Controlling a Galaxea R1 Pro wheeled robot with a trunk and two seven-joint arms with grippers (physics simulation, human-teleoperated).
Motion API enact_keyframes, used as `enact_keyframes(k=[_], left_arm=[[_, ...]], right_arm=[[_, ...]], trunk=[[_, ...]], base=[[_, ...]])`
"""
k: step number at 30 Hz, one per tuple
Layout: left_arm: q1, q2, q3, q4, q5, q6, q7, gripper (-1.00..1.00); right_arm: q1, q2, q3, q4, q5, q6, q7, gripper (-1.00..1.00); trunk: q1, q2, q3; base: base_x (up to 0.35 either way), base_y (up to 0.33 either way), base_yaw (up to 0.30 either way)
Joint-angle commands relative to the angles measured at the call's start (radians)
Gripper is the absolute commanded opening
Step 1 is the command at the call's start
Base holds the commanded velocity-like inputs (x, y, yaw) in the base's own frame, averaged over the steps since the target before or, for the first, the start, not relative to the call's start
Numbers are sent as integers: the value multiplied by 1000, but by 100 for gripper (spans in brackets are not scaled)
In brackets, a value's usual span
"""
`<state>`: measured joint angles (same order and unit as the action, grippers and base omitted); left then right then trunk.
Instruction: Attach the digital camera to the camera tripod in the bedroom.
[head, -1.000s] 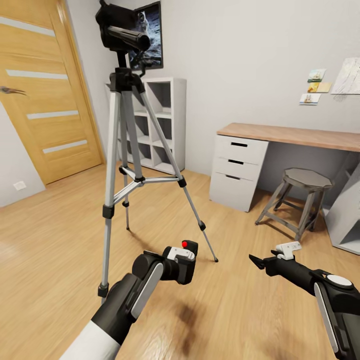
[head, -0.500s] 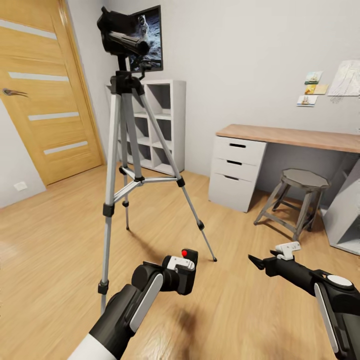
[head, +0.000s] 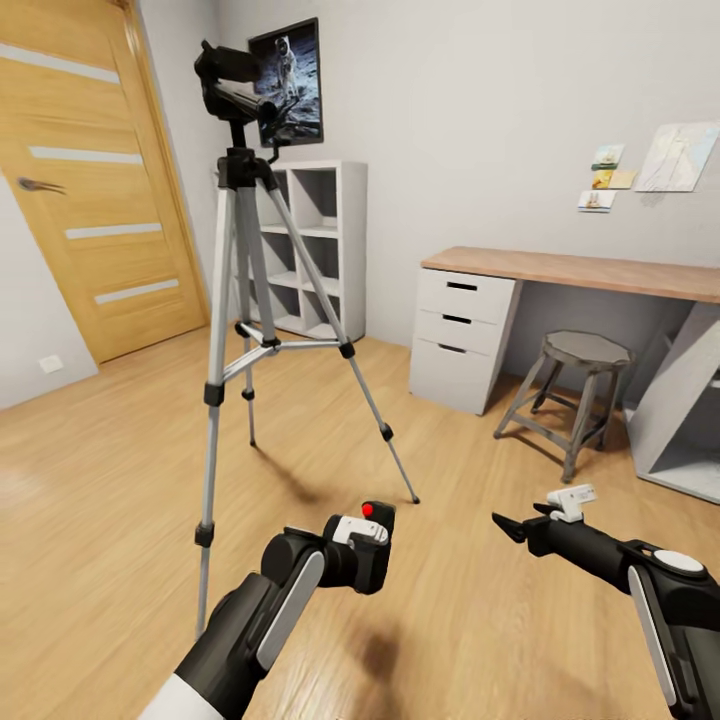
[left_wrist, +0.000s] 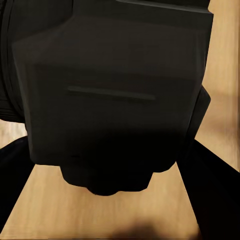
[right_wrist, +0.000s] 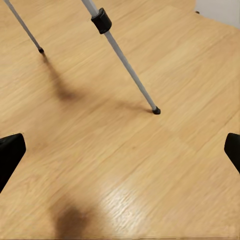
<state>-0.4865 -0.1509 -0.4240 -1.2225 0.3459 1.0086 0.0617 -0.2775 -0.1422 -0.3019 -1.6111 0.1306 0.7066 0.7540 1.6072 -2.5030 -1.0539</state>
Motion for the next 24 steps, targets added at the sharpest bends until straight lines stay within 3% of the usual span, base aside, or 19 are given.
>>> enact_keyframes(k=[1,8,18,24], left_arm=[[4,0,0,-2,8,4,6,-100],[44,5,13,-6,8,3,7,-100],[101,12,124,-13,6,0,9,-100],[158,17,142,-64,1,-44,5,-100]], right_arm=[[-1,-1,-1,-1,10,9,13,100],[-1,-2,4,-1,11,39,21,100],[0,-1,7,-1,12,45,22,100],[0,-2,10,-1,12,45,22,100]], trunk=[[0,0,-1],[0,0,-1],[0,0,-1],[0,0,-1]], base=[[-77,-35,138],[-28,-13,229],[-3,-2,275],[0,0,281]])
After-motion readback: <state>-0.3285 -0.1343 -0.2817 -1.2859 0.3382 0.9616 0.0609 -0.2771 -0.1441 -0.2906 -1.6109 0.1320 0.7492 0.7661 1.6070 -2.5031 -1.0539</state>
